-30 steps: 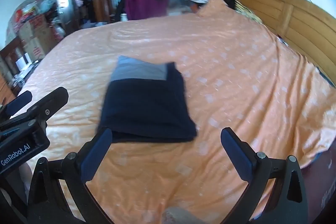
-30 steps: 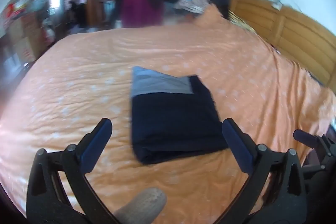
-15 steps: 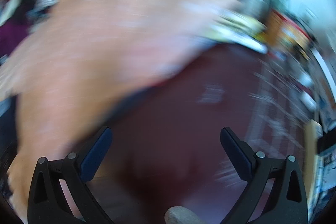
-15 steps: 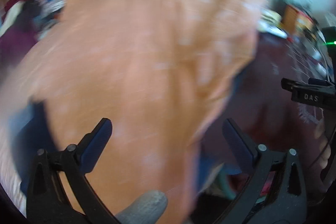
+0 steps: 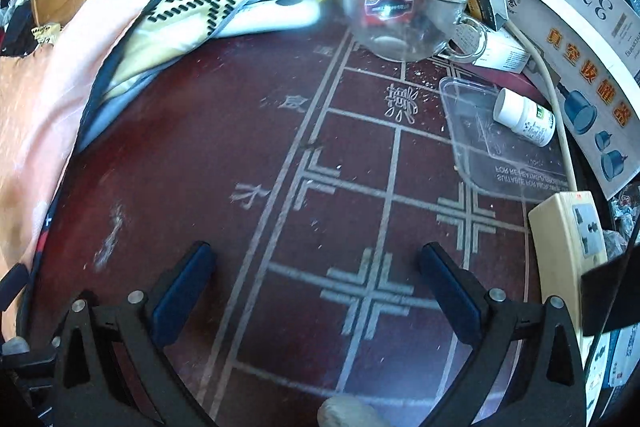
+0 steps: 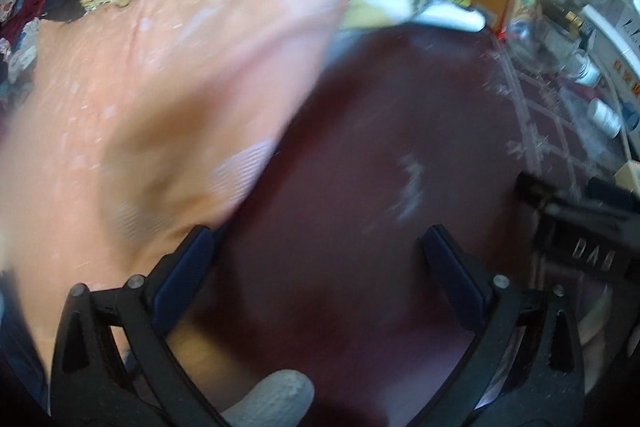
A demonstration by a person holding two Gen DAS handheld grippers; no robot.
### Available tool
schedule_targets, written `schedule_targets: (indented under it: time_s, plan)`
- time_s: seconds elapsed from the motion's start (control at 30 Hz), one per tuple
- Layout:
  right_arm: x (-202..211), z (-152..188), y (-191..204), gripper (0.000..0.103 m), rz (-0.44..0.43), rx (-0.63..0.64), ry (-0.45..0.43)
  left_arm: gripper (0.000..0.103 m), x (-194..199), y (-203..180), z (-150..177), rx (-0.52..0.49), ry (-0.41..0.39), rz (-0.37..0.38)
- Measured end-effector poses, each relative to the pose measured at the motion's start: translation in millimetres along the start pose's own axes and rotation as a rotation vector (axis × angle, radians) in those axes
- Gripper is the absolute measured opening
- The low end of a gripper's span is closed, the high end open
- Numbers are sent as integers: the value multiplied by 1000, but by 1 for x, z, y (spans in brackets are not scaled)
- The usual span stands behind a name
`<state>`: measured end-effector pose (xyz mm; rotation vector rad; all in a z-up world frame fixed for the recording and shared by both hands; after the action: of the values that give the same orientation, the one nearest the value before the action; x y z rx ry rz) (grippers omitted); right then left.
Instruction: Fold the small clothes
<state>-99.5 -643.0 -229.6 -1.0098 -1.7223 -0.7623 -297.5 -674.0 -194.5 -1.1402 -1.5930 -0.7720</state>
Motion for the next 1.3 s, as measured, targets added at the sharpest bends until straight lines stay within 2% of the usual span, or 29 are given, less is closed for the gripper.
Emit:
schedule_targets:
  time_s: [0.17, 0.23, 0.43, 1.3]
  plan:
    - [1, -2, -16, 103, 20, -31, 1, 103, -5, -17, -13, -12, -53, -28]
    - [3, 0, -19, 103, 18, -31, 0, 103, -6, -15, -6, -12, -73, -27]
    - [1, -4, -17, 103, 17, -31, 3, 103, -8, -15, -5, -17, -68, 2]
    - [3, 2, -16, 103, 33, -45, 0, 103, -7, -16, -4, -23, -62, 1]
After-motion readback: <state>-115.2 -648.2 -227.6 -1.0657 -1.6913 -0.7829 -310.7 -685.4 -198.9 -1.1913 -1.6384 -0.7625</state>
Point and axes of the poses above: each gripper's, at about its wrist camera, not at the fingertips, and x roughly against the way its jaws point, y to its left, z to its underside, the point moved 10 cm from there along -x, roughly the way its jaws point, and after that the axes turned 15 degrees about y, right-handed, at the moved point
